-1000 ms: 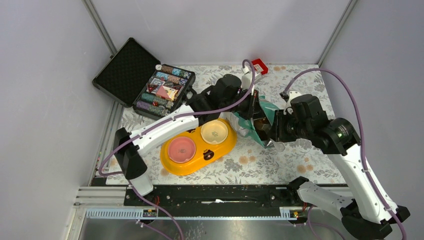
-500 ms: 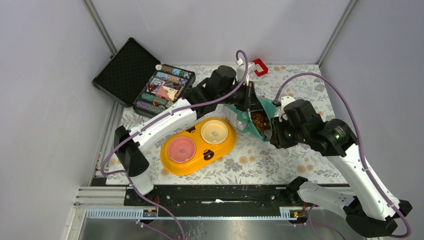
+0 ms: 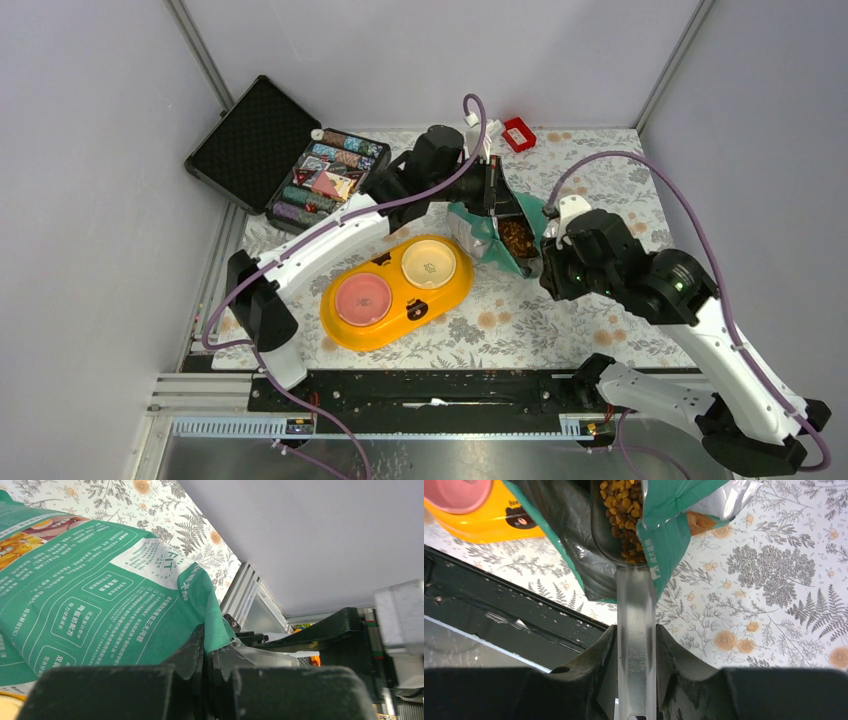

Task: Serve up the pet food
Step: Collect the pet food from the pet food bag.

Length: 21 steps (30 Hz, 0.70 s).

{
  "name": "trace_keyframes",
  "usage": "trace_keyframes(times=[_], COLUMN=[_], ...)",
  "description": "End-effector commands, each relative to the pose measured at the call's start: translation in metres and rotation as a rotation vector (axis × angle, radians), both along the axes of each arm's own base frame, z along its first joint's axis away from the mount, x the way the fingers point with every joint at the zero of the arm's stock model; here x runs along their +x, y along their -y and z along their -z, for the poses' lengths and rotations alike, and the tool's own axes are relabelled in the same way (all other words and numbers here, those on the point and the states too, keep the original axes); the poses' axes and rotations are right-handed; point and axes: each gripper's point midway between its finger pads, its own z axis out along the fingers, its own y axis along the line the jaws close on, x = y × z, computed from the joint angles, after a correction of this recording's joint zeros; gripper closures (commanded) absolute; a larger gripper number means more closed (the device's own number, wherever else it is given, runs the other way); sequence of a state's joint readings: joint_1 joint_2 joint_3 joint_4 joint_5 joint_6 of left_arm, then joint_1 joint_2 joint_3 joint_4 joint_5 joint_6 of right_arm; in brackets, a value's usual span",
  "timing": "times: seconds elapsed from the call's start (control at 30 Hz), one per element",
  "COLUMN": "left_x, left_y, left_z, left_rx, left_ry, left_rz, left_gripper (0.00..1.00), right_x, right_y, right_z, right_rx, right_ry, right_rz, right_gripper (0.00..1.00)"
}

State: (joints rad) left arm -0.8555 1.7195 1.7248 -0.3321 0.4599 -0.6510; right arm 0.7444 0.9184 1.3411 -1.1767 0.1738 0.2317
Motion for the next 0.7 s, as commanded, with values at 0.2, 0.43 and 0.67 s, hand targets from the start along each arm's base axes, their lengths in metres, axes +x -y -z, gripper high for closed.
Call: trace_keyframes(times=[0.2, 0.43, 0.67], left_x=[-0.027, -0.028, -0.023], left_y=[-0.01, -0.012, -0.016], left_z=[-0.12, -0.117, -0.122], left_rx=[-0.323, -0.316, -0.323], left_ry=[0.19, 0.185, 0.197], left_rz=[0.093, 0.094, 0.078], left_gripper=[1.0, 1.0, 1.0], right_x=[0.006, -0.012, -0.003], right_y=[0.009, 0.016, 0.011], right_z=[-0.048, 0.016, -0.03], right_rx=[-0.003, -0.174, -0.034], right_ry=[0.097, -0.124, 0.064], right_rz=[0.029, -0.005, -0.02], right_gripper=[1.0, 1.0, 1.0])
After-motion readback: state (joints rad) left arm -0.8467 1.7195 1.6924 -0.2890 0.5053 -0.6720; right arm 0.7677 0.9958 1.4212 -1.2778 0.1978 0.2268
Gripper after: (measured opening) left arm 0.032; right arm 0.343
